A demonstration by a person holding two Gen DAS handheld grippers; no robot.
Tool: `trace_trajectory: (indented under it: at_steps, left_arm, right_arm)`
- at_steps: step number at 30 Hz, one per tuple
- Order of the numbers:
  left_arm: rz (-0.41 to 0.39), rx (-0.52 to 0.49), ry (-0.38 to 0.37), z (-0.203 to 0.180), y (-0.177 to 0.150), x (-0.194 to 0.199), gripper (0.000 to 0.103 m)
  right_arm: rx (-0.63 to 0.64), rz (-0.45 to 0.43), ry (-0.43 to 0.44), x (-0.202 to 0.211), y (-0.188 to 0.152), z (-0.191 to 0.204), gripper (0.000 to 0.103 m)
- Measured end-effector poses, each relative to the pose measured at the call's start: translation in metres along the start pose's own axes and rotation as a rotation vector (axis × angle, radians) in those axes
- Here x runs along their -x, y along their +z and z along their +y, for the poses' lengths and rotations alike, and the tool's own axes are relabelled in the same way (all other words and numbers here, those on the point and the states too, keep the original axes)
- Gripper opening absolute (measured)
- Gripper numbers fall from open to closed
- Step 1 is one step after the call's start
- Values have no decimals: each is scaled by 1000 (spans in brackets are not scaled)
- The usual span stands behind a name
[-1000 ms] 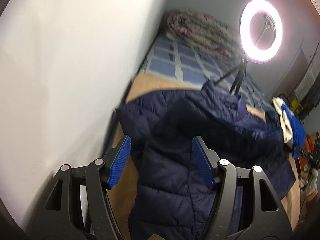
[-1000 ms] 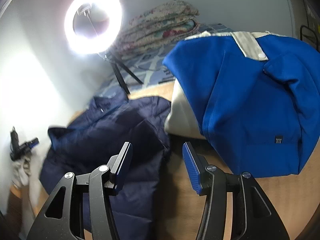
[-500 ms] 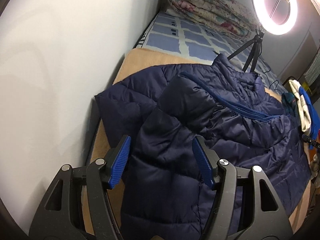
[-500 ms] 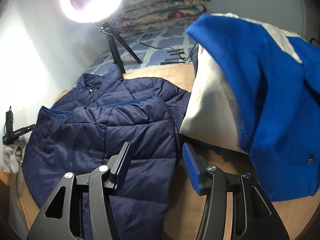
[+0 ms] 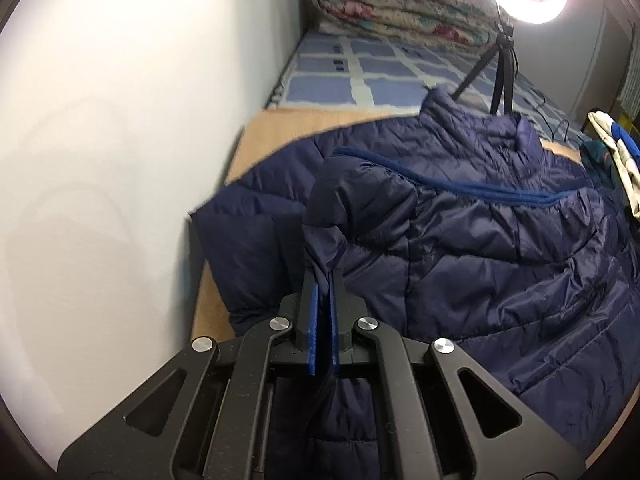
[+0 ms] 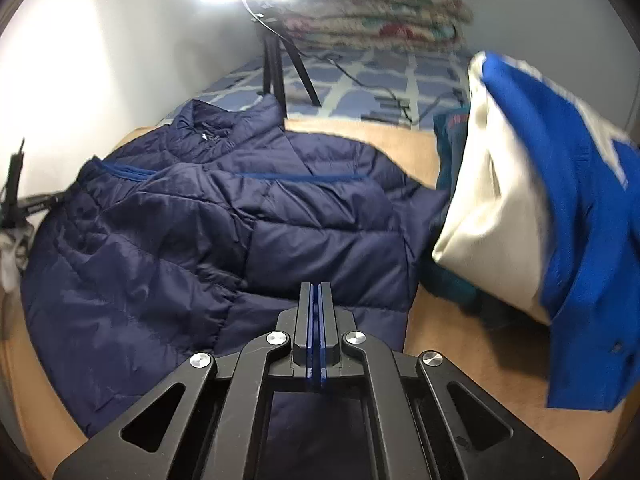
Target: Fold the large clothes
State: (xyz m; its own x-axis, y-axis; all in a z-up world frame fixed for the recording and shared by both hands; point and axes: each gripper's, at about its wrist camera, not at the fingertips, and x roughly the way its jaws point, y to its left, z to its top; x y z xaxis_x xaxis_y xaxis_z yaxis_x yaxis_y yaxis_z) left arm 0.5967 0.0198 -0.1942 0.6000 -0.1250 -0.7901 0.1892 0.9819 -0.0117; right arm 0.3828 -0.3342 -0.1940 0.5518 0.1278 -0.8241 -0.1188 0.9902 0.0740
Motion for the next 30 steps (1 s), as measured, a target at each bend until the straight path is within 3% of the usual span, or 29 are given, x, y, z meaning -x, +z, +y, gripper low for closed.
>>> trace_trajectory:
  at_steps: [2,7,8,9,11,12,13,16,17,18,19,20,21,30]
  left_arm:
    - [-11,-8,-31,1,2,4,2]
    - [4,-21,-11,-1,3,2,3]
    - [2,-11,-18,0,3,1,4]
    - [5,0,-21,2,4,-1,9]
    - [18,20,-27,5,4,-5,28]
    - [21,29,-32,6,5,-7,45]
    - [25,37,-39,6,5,-9,52]
    - [50,35,-37,5,6,-19,52]
    - [59,29,-31,4,5,-23,52]
    - [65,18,-24,1,4,-25,39]
    - [73,0,-12,-3,2,-27,10]
    - [79,-14,-5,-5,1,-28,5]
    - [72,-32,5,-9,0,-27,5]
    - [-71,-42,50,-4,10,18,2]
  right_arm:
    - [8,-14,-13,5,3,1,0]
    - [-49,-8,14,8,9,-16,2]
    - [-83,9,5,5,9,-23,14]
    - [-117,17,1,4,8,-31,38]
    - [-175,16,1,1,5,-44,60]
    - [-191,21,8,-1,3,-48,60]
    - [-213,32,18,-5,1,-53,60]
    - [-258,66,52,-18,-5,-63,59]
    - [-261,72,67,-21,-7,-62,55]
    - [-259,74,80,-22,-8,-60,44]
    - [-249,83,99,-25,-9,-56,35]
    - [-226,88,88,-25,-8,-49,15]
    - [-205,87,75,-23,-9,-45,5]
    - [-4,-50,-108,31,2,-6,1]
